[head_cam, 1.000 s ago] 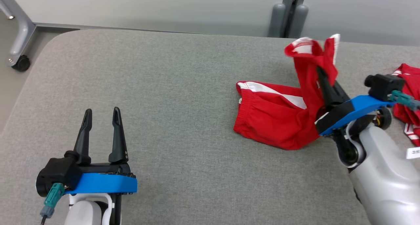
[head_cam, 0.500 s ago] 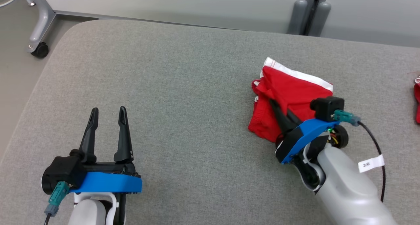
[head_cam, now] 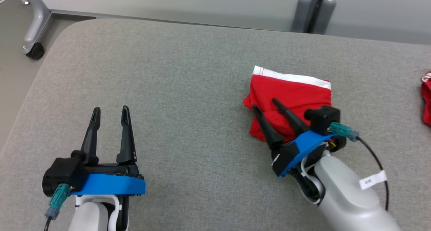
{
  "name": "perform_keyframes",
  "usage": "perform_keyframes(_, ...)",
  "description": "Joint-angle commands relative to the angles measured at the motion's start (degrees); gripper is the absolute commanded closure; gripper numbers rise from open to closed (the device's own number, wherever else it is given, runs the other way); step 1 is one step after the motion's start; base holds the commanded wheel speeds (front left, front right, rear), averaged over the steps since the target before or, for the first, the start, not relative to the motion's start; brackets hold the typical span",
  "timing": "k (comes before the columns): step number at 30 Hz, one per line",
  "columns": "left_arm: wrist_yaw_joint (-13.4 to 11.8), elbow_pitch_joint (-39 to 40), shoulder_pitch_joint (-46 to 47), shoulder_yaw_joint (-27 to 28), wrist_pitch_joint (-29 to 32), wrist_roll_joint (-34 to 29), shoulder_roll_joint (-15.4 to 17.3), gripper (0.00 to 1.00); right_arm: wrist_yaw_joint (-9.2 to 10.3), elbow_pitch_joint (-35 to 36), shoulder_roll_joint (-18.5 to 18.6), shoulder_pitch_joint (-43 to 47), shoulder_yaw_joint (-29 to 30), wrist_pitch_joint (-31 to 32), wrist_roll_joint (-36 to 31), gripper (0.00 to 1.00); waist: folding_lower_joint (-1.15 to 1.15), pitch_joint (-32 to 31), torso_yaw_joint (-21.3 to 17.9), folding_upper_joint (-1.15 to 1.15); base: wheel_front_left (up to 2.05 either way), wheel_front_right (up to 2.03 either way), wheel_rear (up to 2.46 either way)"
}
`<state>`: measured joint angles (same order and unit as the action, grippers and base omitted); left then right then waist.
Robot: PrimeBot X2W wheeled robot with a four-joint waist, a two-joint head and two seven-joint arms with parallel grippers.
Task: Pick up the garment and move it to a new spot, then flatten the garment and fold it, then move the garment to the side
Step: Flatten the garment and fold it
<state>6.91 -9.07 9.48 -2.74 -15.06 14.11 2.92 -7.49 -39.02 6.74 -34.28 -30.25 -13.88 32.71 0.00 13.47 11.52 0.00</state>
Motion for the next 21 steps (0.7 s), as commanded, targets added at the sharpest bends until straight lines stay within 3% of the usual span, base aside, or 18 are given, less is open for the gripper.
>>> perform_keyframes(1, -0.4, 0.0, 0.2, 0.1, -0.2, -0.2, 0.0, 0.0, -0.01, 1.5, 1.4, 1.1, 0.6, -0.6, -0.9, 0.0, 0.0, -0.3, -0.5, 0.0, 0.0, 0.0, 0.0)
perform_keyframes(9, -0.3, 0.3, -0.6, 1.0, -0.2, -0.9, 0.0, 0.0, -0.02, 12.1, 6.6, 5.6, 11.1, -1.3, -5.2, 0.0, 0.0, -1.1, -2.5, 0.0, 0.0, 0.0, 0.0)
perform_keyframes(16, -0.1, 0.2, -0.4, 1.2, -0.2, -1.2, 0.0, 0.0, -0.02, 15.9, 7.2, 9.8, 20.0, -1.3, -7.9, 0.0, 0.0, -1.3, -3.3, 0.0, 0.0, 0.0, 0.0)
perform_keyframes(17, 0.0, 0.2, -0.3, 1.2, -0.2, -1.3, 0.0, 0.0, -0.02, 16.0, 7.0, 10.2, 20.9, -1.3, -8.1, 0.53, 0.0, -1.3, -3.4, 0.0, 0.0, 0.0, 0.0)
perform_keyframes(18, 0.0, 0.2, -0.1, 1.2, -0.2, -1.3, 0.0, 0.0, -0.01, 15.8, 6.9, 10.5, 21.4, -1.3, -8.5, 0.98, 0.0, -1.2, -3.4, 0.0, 0.0, 0.0, 0.0)
perform_keyframes(21, 0.1, 0.3, 0.3, 0.8, -0.2, -1.3, 0.0, 0.0, -0.01, 14.8, 6.6, 10.3, 22.3, -0.5, -9.5, 1.0, 0.0, -0.8, -3.1, 0.0, 0.0, 0.0, 0.0)
